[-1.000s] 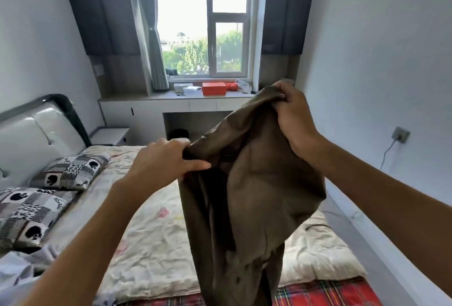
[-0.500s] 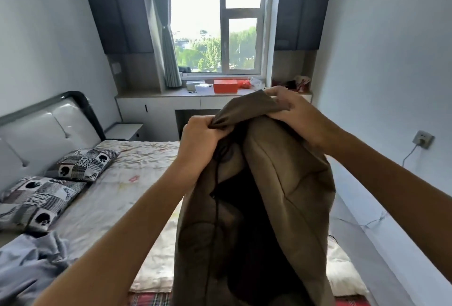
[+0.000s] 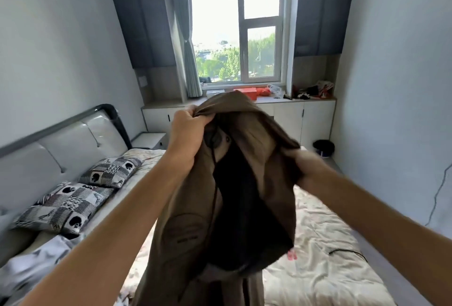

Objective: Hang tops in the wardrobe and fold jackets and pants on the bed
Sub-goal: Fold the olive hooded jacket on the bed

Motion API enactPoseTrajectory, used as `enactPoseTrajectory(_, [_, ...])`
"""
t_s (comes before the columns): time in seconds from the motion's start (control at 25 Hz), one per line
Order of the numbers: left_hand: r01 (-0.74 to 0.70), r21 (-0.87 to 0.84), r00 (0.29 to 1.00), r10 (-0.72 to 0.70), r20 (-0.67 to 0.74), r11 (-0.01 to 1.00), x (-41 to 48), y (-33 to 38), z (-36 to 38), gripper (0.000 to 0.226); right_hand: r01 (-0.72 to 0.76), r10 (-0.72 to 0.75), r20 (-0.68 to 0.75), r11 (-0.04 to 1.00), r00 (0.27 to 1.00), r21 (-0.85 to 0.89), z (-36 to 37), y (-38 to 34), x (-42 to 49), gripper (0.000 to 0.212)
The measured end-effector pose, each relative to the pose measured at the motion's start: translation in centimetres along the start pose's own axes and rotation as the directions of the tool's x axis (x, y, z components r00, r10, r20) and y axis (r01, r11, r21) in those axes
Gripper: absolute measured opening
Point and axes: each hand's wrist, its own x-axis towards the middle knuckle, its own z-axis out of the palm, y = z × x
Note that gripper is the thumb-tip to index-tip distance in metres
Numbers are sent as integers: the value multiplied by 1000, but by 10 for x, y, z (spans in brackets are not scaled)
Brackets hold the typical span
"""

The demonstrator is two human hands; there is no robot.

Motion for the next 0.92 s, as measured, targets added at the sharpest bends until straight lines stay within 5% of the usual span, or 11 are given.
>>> enactPoseTrajectory(0.16, [-167,348,925,25,379,922,4,-18,-45,11,308,-299,-175,951,938,27,46,-125,14,31])
enactPoseTrajectory(0.24, [-252,472,944,106,314,845,6,-47,-49,19,437,-451,-128,891,883,-122,86,-143,2,31])
enactPoseTrajectory(0.36, [-119,386,951,-8,310,915,-12,-98,-49,42,620,-646,21,721,763,-310,139,-142,-13,32])
enactPoseTrajectory(0.48, [28,309,806,-204,555,951,-30,-152,-50,76,703,-715,96,638,692,-313,155,-139,-18,32])
enactPoseTrajectory(0.56, [96,381,607,-357,710,920,-34,-182,-53,76,711,-711,124,642,692,-287,151,-134,-16,33])
enactPoseTrajectory(0.64, [-79,604,555,-468,687,793,-34,-206,-46,72,745,-737,171,589,654,-313,138,-132,-15,32])
enactPoseTrajectory(0.72, [-174,751,660,-490,569,637,-31,-217,-38,60,785,-788,275,378,551,-492,108,-135,-10,23])
enactPoseTrajectory(0.8, [-141,797,781,-429,454,587,-21,-219,-36,38,673,-728,458,6,510,-740,65,-135,0,19])
enactPoseTrajectory(0.92, [-62,823,922,-284,264,564,-1,-214,-36,23,242,-578,460,-416,674,-877,-6,-113,27,27])
